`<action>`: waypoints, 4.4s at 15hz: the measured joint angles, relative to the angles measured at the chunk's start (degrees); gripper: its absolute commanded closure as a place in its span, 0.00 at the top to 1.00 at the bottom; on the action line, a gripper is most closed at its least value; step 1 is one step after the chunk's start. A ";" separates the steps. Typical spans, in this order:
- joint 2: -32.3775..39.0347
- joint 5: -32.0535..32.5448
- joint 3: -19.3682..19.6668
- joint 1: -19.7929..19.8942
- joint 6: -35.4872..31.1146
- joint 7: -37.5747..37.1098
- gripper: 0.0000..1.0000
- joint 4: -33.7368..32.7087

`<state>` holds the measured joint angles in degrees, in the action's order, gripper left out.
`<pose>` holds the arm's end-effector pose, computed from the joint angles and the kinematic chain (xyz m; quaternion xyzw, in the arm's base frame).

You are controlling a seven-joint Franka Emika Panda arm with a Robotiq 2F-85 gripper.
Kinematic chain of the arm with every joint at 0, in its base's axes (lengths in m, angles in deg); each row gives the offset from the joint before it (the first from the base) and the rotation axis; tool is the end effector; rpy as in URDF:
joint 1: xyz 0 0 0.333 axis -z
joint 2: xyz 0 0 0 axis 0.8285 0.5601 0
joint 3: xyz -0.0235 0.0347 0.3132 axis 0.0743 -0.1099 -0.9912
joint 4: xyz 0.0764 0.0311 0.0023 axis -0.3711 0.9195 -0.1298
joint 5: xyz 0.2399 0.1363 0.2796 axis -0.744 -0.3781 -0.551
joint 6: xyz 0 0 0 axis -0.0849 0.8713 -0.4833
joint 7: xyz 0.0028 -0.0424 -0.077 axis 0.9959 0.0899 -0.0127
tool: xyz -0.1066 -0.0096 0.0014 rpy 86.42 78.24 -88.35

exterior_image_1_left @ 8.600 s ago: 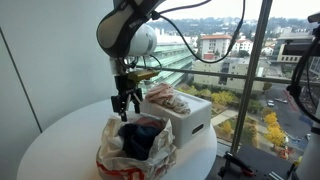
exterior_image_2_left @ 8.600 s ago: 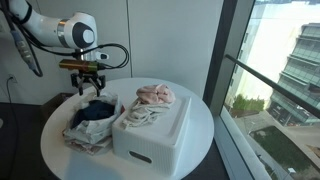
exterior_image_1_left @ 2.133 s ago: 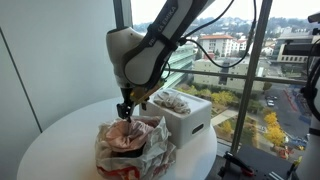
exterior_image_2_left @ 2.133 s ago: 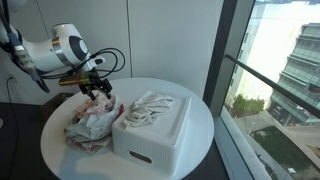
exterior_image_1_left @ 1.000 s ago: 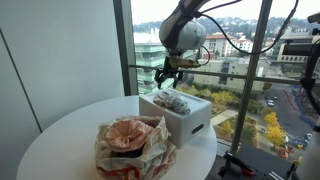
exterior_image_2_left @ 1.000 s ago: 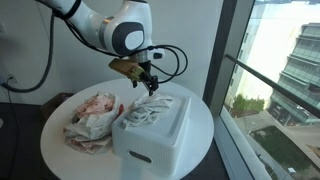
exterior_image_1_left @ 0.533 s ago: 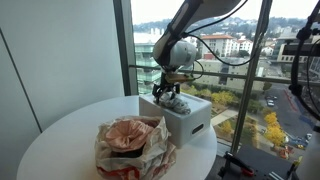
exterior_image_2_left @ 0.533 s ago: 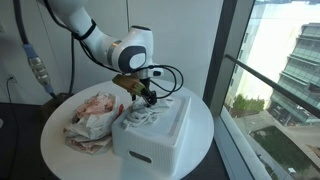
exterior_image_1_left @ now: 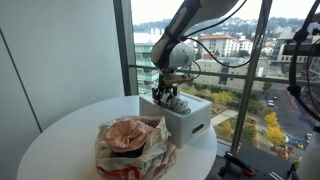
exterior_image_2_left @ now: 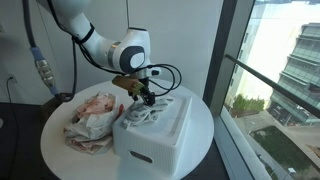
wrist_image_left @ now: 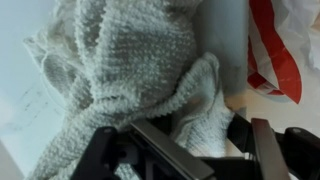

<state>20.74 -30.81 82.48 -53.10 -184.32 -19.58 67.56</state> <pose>0.5623 -0.0723 0.2920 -0.9921 0.1127 -0.0532 0.0128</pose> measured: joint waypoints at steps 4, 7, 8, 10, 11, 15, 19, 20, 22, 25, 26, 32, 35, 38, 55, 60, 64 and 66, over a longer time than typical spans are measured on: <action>-0.37 1.93 0.00 -0.36 0.00 -1.86 0.07 -0.15; -1.14 5.23 0.10 -0.70 0.03 -4.34 0.10 0.03; -1.74 7.18 0.15 -1.07 0.03 -5.72 0.11 0.21; -4.36 11.88 0.18 -2.23 0.03 -9.11 0.10 0.94; -6.55 14.79 0.12 -3.02 0.03 -11.24 0.10 1.64; -17.49 23.63 -2.62 -5.03 0.52 -16.60 0.11 5.41; -28.40 25.70 -9.50 -5.98 3.37 -16.70 0.11 8.88; -30.86 25.78 -11.48 -6.36 4.17 -16.72 0.11 9.52; -35.54 25.78 -15.62 -7.41 6.22 -16.80 0.11 10.43; -40.66 25.73 -21.65 -8.87 10.14 -18.52 0.09 10.57; -41.26 25.45 -23.06 -9.09 11.13 -19.12 0.07 10.57; -34.42 24.17 -25.66 -9.37 12.91 -20.48 0.55 11.05; -27.30 24.17 -24.49 -7.60 12.83 -22.72 0.78 10.78; -19.58 24.03 -21.64 -6.78 12.61 -24.19 0.99 9.68; -2.44 17.46 -10.51 -9.75 4.64 -25.89 0.17 5.00; -2.93 17.48 -10.24 -10.88 3.14 -27.70 0.11 5.26; -4.22 18.38 -10.23 -12.10 1.99 -29.85 0.14 5.92; -5.57 19.84 -10.23 -12.82 1.32 -31.84 0.13 6.53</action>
<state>15.17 -10.97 72.25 -65.91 -183.00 -51.42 74.08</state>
